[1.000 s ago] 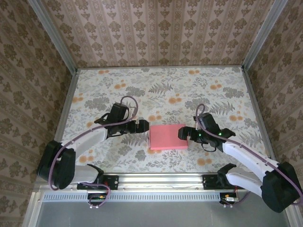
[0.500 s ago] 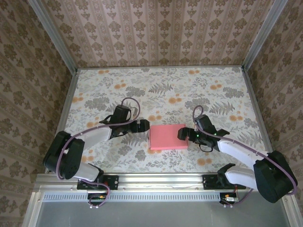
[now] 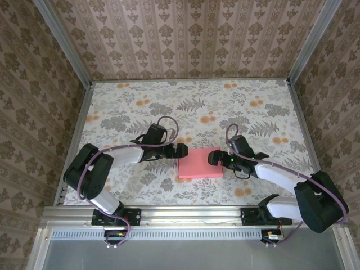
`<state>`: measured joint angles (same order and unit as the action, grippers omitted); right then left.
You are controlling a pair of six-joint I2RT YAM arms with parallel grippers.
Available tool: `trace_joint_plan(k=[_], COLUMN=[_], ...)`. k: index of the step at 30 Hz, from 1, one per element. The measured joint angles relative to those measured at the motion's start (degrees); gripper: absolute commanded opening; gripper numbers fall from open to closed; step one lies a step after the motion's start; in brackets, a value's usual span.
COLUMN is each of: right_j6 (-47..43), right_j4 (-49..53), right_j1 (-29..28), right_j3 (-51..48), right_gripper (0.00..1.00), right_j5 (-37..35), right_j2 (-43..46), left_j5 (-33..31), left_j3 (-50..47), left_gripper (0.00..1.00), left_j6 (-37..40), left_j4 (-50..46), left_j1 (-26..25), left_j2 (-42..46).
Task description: Fold the paper box
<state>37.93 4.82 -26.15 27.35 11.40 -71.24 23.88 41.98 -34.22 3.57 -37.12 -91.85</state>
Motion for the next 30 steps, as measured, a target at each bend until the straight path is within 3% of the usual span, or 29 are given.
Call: trace_joint_plan(k=[12,22,30], right_j6=[-0.22,-0.42,-3.56], right_j4=[-2.51,-3.28,-0.94], right_j1=[0.04,0.55,3.37], right_j3=[4.96,11.85,13.07], right_gripper=[0.92,0.99,1.00], right_j5=[0.37,-3.23,-9.25], right_j2=[-5.70,-12.24,-7.56], left_j5=[1.42,0.74,-3.63], left_j3=[7.26,10.21,10.05], left_gripper=[1.00,1.00,1.00], left_j6=[-2.23,-0.70,6.10], left_j4=[1.25,1.68,-4.96], left_j1=[-1.27,2.84,8.02], left_j2=[-6.29,-6.62,3.34])
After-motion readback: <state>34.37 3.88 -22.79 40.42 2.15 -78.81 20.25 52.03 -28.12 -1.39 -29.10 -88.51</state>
